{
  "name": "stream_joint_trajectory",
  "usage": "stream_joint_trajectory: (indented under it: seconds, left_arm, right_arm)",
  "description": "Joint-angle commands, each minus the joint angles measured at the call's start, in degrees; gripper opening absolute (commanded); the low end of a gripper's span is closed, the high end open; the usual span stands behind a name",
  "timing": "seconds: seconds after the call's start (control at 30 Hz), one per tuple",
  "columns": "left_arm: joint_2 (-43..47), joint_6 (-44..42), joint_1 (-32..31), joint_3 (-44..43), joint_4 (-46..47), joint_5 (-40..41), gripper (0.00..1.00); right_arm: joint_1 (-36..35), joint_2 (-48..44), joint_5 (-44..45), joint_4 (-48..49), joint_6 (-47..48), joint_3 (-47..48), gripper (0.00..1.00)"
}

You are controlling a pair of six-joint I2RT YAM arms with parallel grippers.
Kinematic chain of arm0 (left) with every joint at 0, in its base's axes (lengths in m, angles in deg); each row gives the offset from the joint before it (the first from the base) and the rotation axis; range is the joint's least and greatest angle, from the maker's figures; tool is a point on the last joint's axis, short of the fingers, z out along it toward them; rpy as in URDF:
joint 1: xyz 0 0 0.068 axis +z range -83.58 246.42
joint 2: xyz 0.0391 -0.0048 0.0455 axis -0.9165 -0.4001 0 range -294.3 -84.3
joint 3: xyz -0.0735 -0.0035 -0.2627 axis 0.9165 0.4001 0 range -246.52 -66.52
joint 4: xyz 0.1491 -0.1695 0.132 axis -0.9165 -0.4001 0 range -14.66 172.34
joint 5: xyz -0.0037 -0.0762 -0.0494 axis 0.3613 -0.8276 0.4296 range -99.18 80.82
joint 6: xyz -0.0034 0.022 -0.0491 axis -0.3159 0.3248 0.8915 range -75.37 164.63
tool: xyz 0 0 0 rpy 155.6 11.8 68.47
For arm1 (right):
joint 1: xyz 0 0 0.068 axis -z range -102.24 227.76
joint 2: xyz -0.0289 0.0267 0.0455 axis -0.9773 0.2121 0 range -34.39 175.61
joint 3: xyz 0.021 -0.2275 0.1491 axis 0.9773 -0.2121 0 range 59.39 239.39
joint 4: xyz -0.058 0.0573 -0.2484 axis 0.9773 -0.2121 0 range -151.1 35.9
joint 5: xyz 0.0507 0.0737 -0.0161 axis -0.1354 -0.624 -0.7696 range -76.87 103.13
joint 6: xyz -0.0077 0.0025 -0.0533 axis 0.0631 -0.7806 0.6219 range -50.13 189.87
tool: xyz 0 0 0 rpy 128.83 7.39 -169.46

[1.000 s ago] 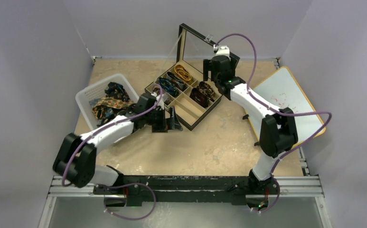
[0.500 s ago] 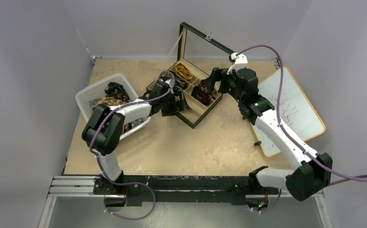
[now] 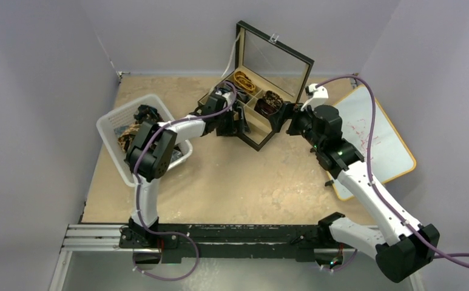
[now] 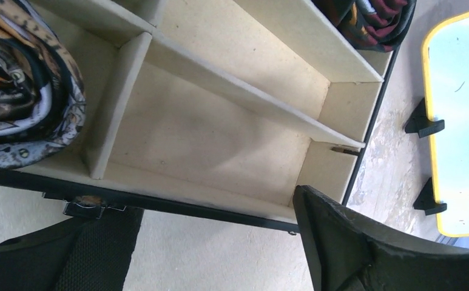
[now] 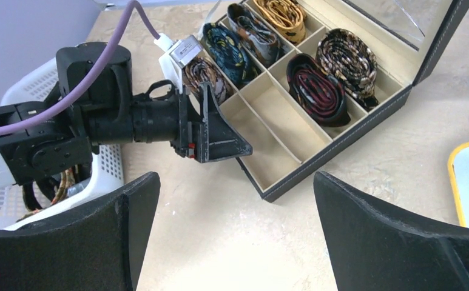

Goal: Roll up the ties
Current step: Move the storage box to the center of the board.

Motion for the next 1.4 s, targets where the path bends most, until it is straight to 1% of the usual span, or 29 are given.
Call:
stream_joint_trajectory:
  seconds: [0.0, 0.1, 0.17, 0.23, 0.3, 0.47, 0.6, 0.7, 0.77, 0.87, 1.07, 1.13, 1.27, 1.37]
  left_arm:
    - [-3.3, -5.8, 0.1, -7.5, 2.0, -1.3, 0.84]
    - [-4.4, -6.9, -0.1, -9.9, -1.9, -0.3, 0.76]
    - [-3.2, -6.5, -0.1, -8.7, -2.5, 0.9, 0.71]
    - [-1.7, -5.9, -0.1, -6.2, -2.6, 2.3, 0.67]
    - [-0.2, -5.5, 0.0, -3.9, -2.7, 4.2, 0.62]
    - [-1.0, -4.9, 0.3, -4.1, -5.2, 6.2, 0.63]
    - [-1.1, -4.7, 0.3, -4.5, -9.1, 9.1, 0.55]
    - [1.1, -4.8, 0.4, -0.8, -8.9, 11.0, 0.49]
    - [2.4, -5.3, 0.7, 1.5, -8.8, 11.0, 0.45]
    - [4.0, -6.8, 0.7, 4.6, -8.5, 10.9, 0.41]
    - [10.0, -9.8, 0.7, 12.5, -6.9, 10.7, 0.39]
    - [11.2, -11.3, 0.8, 13.6, -7.3, 10.0, 0.37]
    - [12.1, -14.5, 0.8, 14.0, -10.5, 10.5, 0.26]
    - [12.8, -16.6, 0.7, 15.0, -11.3, 10.9, 0.19]
  right_arm:
    - [0.0, -0.2, 2.7, 0.0, -1.1, 0.5, 0.99]
    - [0.0, 0.2, 2.4, 0.3, -1.6, 0.1, 0.99]
    - [0.0, 1.0, 0.9, 1.4, -1.6, -1.1, 0.99]
    - [0.0, 2.4, -0.4, 1.9, -1.6, -1.9, 0.99]
    - [-0.1, 5.5, -2.8, 2.9, -1.8, -2.3, 0.99]
    - [-0.1, 14.5, -6.3, 7.2, -0.9, 0.1, 0.99]
    - [-0.1, 22.4, -7.4, 8.9, 0.8, 3.2, 0.99]
    - [-0.3, 26.2, -8.6, 10.8, 1.6, 4.4, 0.98]
    - [-0.6, 27.6, -7.7, 12.2, 2.4, 4.5, 0.98]
    - [-0.5, 30.5, -6.4, 11.1, 3.6, 6.0, 0.99]
    - [-0.8, 31.6, -7.4, 11.4, 4.2, 6.0, 0.99]
    - [-0.8, 32.0, -7.0, 11.0, 4.5, 6.7, 0.99]
    - [-1.0, 32.1, -5.4, 10.4, 4.8, 10.0, 0.99]
    - [-1.3, 32.3, -2.0, 10.2, 5.2, 13.5, 0.99]
